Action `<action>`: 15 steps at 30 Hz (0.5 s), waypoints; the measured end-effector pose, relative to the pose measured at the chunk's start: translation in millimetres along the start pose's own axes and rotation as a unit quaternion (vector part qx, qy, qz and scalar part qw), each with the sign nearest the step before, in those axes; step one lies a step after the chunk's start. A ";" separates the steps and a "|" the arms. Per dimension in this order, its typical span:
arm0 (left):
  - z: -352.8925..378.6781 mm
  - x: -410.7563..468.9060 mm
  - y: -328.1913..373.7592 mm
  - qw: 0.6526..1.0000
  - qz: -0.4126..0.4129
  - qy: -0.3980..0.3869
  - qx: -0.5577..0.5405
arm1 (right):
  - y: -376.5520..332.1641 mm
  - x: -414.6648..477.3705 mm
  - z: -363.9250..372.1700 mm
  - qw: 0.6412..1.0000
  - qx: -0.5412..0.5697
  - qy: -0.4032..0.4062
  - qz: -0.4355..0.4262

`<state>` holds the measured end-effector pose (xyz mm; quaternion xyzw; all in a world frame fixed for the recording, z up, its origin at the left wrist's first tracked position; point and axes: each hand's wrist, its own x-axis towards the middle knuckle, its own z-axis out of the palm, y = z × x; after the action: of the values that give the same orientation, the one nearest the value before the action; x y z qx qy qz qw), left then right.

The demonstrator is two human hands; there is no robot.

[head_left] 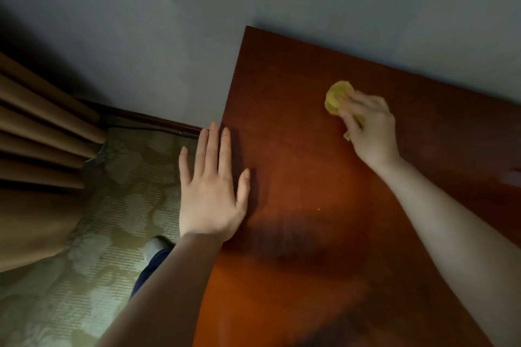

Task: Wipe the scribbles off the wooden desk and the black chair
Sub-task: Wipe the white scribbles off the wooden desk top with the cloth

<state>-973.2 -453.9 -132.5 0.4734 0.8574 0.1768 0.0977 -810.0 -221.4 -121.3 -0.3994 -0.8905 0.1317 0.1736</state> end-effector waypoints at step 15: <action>2.2 2.1 -1.9 0.999 -0.010 -0.003 0.042 | -100.5 125.7 76.6 0.999 -0.029 -0.004 0.044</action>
<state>-975.1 -452.6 -135.3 0.4690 0.8684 0.1385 0.0823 -986.6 -198.6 -127.4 -0.4422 -0.8763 0.1149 0.1529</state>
